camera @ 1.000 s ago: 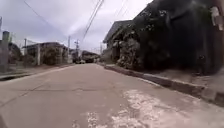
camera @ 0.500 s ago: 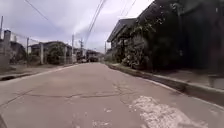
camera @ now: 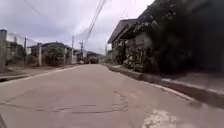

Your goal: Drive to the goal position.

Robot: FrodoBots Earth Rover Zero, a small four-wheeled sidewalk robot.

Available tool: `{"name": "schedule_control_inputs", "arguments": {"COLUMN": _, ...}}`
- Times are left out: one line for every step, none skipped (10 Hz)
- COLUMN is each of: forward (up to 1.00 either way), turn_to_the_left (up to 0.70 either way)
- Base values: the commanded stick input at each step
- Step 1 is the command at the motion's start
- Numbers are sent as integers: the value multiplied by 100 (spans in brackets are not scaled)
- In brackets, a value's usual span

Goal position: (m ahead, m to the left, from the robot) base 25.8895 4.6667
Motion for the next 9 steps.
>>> {"name": "schedule_control_inputs", "arguments": {"forward": 100, "turn_to_the_left": 0}}
{"name": "schedule_control_inputs", "arguments": {"forward": 100, "turn_to_the_left": 0}}
{"name": "schedule_control_inputs", "arguments": {"forward": 100, "turn_to_the_left": 2}}
{"name": "schedule_control_inputs", "arguments": {"forward": 100, "turn_to_the_left": 16}}
{"name": "schedule_control_inputs", "arguments": {"forward": 100, "turn_to_the_left": 37}}
{"name": "schedule_control_inputs", "arguments": {"forward": 100, "turn_to_the_left": 15}}
{"name": "schedule_control_inputs", "arguments": {"forward": 100, "turn_to_the_left": 6}}
{"name": "schedule_control_inputs", "arguments": {"forward": 100, "turn_to_the_left": 0}}
{"name": "schedule_control_inputs", "arguments": {"forward": 100, "turn_to_the_left": 0}}
